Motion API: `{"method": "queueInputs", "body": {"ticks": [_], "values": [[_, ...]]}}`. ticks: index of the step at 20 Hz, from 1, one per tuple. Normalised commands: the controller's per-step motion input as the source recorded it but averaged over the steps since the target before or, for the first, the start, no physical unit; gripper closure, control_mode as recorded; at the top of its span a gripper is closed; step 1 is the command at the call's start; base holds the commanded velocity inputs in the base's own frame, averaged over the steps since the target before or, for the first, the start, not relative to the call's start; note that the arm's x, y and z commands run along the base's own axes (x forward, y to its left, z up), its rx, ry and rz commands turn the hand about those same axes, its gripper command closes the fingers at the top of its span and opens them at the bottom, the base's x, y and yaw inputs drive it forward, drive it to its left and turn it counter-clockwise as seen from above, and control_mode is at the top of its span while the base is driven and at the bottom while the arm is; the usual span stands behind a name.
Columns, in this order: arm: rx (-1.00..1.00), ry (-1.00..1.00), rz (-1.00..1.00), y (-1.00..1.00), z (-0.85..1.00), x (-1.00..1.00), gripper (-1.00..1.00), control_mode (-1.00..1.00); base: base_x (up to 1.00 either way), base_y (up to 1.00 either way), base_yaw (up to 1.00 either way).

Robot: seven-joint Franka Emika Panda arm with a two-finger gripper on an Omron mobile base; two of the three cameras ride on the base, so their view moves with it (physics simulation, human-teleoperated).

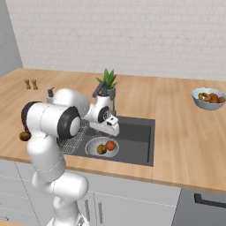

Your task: Put the colander in the sink, put the pear, pear, orange in the colander, and turn on the sink faucet and pour water over the colander.

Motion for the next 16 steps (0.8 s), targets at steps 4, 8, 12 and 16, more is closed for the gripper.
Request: {"method": "queueInputs", "body": {"ticks": [4,8,12,16], "values": [[0.00,0.00,0.00,-0.01,0.71,-0.18,-1.00,-1.00,0.00,0.00,0.00],[0.00,0.00,0.00,0.00,0.58,-0.33,-1.00,-1.00,0.00,0.00,0.00],[0.00,-0.06,-0.01,0.00,0.29,-0.70,-1.00,-1.00,0.00,0.00,0.00],[0.00,-0.09,0.00,0.06,0.45,-0.66,-1.00,-1.00,0.00,0.00,0.00]]}}
